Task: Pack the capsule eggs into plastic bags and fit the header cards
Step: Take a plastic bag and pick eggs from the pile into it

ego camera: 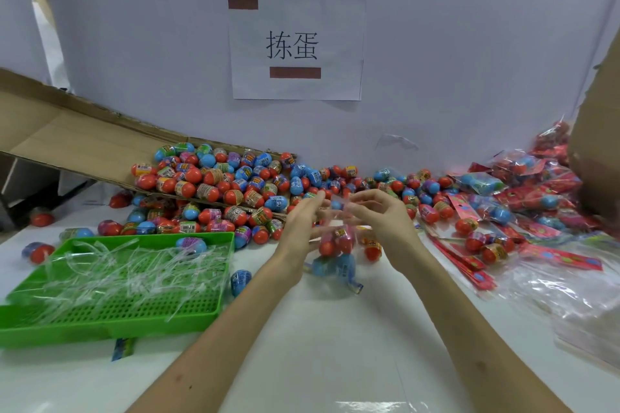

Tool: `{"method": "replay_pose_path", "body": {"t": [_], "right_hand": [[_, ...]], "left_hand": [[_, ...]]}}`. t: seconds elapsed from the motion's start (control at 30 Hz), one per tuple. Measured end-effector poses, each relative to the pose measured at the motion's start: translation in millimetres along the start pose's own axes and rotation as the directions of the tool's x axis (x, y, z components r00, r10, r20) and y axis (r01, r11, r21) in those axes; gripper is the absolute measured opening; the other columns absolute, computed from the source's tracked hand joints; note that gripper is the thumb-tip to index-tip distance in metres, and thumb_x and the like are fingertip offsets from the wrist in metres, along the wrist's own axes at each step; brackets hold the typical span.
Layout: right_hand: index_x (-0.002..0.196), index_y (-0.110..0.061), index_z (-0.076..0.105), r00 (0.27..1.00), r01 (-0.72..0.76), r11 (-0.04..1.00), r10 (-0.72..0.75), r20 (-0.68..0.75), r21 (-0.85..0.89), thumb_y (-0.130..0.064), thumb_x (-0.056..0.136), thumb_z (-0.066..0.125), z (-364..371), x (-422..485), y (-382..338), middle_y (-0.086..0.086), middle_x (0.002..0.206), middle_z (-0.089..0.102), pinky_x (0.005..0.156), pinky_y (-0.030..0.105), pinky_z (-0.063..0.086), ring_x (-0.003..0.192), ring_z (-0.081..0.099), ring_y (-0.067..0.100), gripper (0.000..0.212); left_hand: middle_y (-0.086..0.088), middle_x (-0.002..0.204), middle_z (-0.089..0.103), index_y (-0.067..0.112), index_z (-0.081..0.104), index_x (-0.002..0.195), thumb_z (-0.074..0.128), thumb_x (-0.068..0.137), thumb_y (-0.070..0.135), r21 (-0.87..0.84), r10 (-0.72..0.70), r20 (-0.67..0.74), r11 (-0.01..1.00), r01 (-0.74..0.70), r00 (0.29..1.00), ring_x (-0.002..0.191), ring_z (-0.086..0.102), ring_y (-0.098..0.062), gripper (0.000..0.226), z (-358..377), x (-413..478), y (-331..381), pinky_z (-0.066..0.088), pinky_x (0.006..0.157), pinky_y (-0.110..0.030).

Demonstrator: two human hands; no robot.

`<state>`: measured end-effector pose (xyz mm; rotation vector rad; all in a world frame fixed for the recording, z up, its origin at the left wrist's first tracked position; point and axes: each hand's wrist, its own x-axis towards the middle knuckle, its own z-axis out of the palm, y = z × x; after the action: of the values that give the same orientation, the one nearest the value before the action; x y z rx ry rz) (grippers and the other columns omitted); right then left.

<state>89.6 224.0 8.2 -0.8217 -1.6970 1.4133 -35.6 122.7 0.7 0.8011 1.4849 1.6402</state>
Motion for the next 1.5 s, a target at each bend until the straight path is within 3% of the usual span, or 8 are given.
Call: {"method": "replay_pose_path", "body": {"t": [0.17, 0.3, 0.5, 0.67, 0.87, 1.0, 1.23, 1.5], "right_hand": [[0.1, -0.007, 0.071, 0.995, 0.018, 1.0, -0.016, -0.098, 0.02, -0.001, 0.09, 0.073, 0, -1, -2, 0.009, 0.089, 0.076, 0.067, 0.031, 0.062, 0.078, 0.076, 0.024, 0.012], [0.104, -0.01, 0.07, 0.99, 0.012, 0.998, -0.003, -0.142, 0.066, -0.01, 0.095, 0.069, 0, -2, -6, 0.011, 0.101, 0.074, 0.076, 0.037, 0.063, 0.087, 0.075, 0.028, 0.009], [0.131, -0.022, 0.055, 0.979, -0.124, 0.992, 0.127, 0.159, -0.027, -0.058, 0.075, 0.074, 4, -4, -11, 0.002, 0.124, 0.064, 0.096, 0.046, 0.055, 0.113, 0.066, 0.023, 0.07], [0.104, -0.018, 0.074, 0.988, -0.139, 0.989, 0.136, 0.066, 0.041, -0.035, 0.095, 0.069, 13, -4, -3, 0.008, 0.099, 0.076, 0.084, 0.043, 0.062, 0.094, 0.075, 0.025, 0.019], [0.094, -0.015, 0.077, 0.999, -0.026, 0.998, 0.027, -0.022, 0.061, -0.023, 0.095, 0.072, 10, -4, -2, 0.005, 0.086, 0.076, 0.076, 0.039, 0.062, 0.086, 0.073, 0.023, 0.01], [0.09, -0.016, 0.077, 0.998, 0.037, 0.998, -0.034, -0.059, 0.049, -0.017, 0.093, 0.072, 5, -7, -3, 0.002, 0.088, 0.077, 0.075, 0.036, 0.063, 0.086, 0.074, 0.019, 0.005], [0.11, -0.019, 0.071, 0.998, 0.065, 0.998, -0.065, -0.006, 0.02, -0.032, 0.097, 0.068, 10, -6, -6, -0.006, 0.099, 0.075, 0.074, 0.024, 0.057, 0.093, 0.072, 0.009, 0.018], [0.132, -0.023, 0.054, 0.975, -0.108, 0.994, 0.112, 0.191, -0.031, -0.029, 0.09, 0.076, 12, -8, -7, 0.006, 0.118, 0.068, 0.094, 0.054, 0.058, 0.11, 0.068, 0.027, 0.048]], "left_hand": [[-0.007, 0.111, 0.077, 0.015, 0.064, 0.121, 0.06, 0.096, 0.026, -0.016, -0.079, 0.027, 0.997, 0.079, 0.997, 0.101, 0.074, -0.027, 0.027, -7, 6, -1, 0.058, 0.086, -0.038], [0.003, 0.081, 0.076, 0.015, 0.067, 0.095, 0.066, 0.096, 0.011, 0.028, -0.052, 0.034, 0.998, 0.051, 0.998, 0.069, 0.072, -0.011, 0.003, -5, 5, -7, 0.057, 0.058, -0.025], [-0.003, 0.1, 0.08, 0.014, 0.062, 0.107, 0.059, 0.104, 0.017, -0.029, 0.081, -0.158, 0.996, -0.086, 0.984, 0.088, 0.078, -0.025, 0.005, -7, 6, -5, 0.063, 0.065, -0.032], [-0.004, 0.096, 0.078, 0.018, 0.063, 0.106, 0.06, 0.104, 0.021, -0.062, 0.124, -0.212, 0.988, -0.14, 0.969, 0.084, 0.076, -0.017, 0.004, -9, 7, -5, 0.058, 0.063, -0.026], [-0.006, 0.112, 0.077, 0.013, 0.059, 0.125, 0.073, 0.094, 0.033, -0.196, 0.025, 0.013, 0.98, -0.022, 1.0, 0.106, 0.074, -0.024, 0.04, -5, 2, -1, 0.057, 0.073, -0.029], [-0.008, 0.11, 0.076, 0.011, 0.067, 0.124, 0.074, 0.093, 0.027, -0.088, -0.088, 0.191, 0.99, 0.106, 0.978, 0.105, 0.072, -0.026, 0.035, -5, 1, -6, 0.061, 0.088, -0.04], [-0.009, 0.098, 0.078, 0.009, 0.071, 0.115, 0.075, 0.094, 0.021, -0.061, 0.005, 0.07, 0.998, -0.001, 0.998, 0.092, 0.076, -0.026, 0.024, -5, 3, -7, 0.065, 0.076, -0.039], [-0.01, 0.102, 0.078, 0.014, 0.071, 0.107, 0.078, 0.09, 0.02, -0.184, 0.104, -0.113, 0.975, -0.123, 0.988, 0.093, 0.077, -0.025, 0.019, -10, 4, -3, 0.063, 0.075, -0.034]]}}
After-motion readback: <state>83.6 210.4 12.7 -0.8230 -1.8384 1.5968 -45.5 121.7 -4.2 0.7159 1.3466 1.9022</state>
